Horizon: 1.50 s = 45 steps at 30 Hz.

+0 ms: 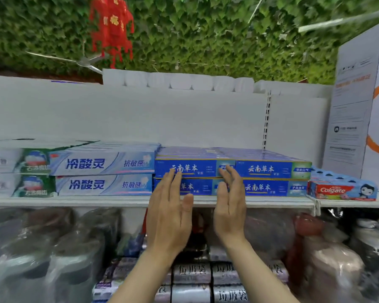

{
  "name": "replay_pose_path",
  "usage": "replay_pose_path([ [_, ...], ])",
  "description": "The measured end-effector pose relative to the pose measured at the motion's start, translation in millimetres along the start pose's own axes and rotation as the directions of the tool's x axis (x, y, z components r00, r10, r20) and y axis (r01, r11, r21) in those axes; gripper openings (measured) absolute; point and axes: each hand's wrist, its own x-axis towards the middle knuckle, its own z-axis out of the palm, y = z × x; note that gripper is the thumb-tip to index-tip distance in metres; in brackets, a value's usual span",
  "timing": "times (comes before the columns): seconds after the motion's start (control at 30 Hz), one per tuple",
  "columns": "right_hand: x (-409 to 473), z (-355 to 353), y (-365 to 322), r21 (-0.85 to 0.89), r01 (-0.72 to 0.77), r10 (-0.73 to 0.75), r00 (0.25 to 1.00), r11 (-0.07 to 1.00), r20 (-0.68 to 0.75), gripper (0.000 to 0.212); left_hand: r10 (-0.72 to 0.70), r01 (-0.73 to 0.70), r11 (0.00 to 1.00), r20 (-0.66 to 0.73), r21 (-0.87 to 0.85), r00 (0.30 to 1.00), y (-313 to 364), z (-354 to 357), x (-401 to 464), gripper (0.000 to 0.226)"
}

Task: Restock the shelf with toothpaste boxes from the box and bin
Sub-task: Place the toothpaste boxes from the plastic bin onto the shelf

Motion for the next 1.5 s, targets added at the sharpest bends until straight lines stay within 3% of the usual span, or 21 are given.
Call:
replay_pose_path([
  [0.13, -2, 21, -5, -0.054, 0.035, -0.040, 0.996, 0.998, -0.082, 0.046, 0.078, -0.078, 0.997, 0.020, -0.015, 0.997, -15, -3, 7, 0.071],
  [0.63, 9, 16, -2, -0.124, 0.042, -0.052, 0.995, 0.991, -0.082, 0.045, 0.003, 0.001, 0.994, -0.034, 0.111, 0.999, -10, 0, 34, 0.071],
  [0.87, -5, 12, 5, -0.108, 0.072, -0.080, 0.994, 0.992, -0.073, 0.039, 0.131, -0.127, 0.988, -0.034, 0.091, 0.991, -21, 12, -6, 0.066],
  [1.27, -11, 22, -7, -0.008, 0.089, -0.089, 0.994, 0.996, -0.064, 0.041, 0.087, -0.084, 0.991, -0.031, 0.102, 0.996, -26, -21, -9, 0.065],
  [1.5, -42, 71, -40, 0.072, 0.122, -0.129, 0.987, 0.990, 0.091, 0.043, -0.033, 0.062, 0.964, -0.114, 0.260, 0.993, -78, -77, -21, 0.070],
])
